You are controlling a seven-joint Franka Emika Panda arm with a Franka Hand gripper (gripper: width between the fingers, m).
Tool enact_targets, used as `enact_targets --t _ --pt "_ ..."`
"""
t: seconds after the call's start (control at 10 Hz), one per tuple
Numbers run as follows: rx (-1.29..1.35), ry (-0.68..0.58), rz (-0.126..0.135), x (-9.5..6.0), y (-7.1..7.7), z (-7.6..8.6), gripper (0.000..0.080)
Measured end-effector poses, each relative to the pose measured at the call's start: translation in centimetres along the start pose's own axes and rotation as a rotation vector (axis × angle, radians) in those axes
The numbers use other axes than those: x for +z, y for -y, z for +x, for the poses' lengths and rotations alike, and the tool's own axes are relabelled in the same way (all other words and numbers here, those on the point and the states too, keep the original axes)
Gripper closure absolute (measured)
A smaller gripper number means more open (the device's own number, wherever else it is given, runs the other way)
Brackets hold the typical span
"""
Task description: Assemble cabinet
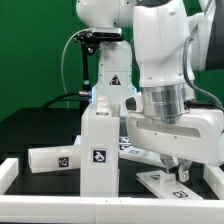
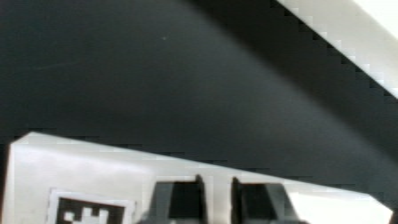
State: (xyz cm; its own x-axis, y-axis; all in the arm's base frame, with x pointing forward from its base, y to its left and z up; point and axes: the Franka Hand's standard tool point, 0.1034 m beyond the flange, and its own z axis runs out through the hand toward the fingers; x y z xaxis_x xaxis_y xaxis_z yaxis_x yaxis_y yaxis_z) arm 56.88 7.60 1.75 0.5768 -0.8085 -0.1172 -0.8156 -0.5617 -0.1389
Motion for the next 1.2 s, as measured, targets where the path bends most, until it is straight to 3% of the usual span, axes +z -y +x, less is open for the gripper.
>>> enact_targets --t 0.7,0.8,1.0,1.1,1.2 --pt "0.105 0.010 0.001 -0.54 0.09 0.01 0.0738" --pt "0.146 0.007 0.001 -0.64 0.29 -0.18 0.0639" --pt "0.109 0.008 -0.001 -0.48 0.19 -0.23 0.0366" --pt "0.130 0.011 0.000 -0.46 0.22 -0.29 0.0366" --pt "0.138 0.011 0.001 -0.48 0.13 -0.14 0.0182"
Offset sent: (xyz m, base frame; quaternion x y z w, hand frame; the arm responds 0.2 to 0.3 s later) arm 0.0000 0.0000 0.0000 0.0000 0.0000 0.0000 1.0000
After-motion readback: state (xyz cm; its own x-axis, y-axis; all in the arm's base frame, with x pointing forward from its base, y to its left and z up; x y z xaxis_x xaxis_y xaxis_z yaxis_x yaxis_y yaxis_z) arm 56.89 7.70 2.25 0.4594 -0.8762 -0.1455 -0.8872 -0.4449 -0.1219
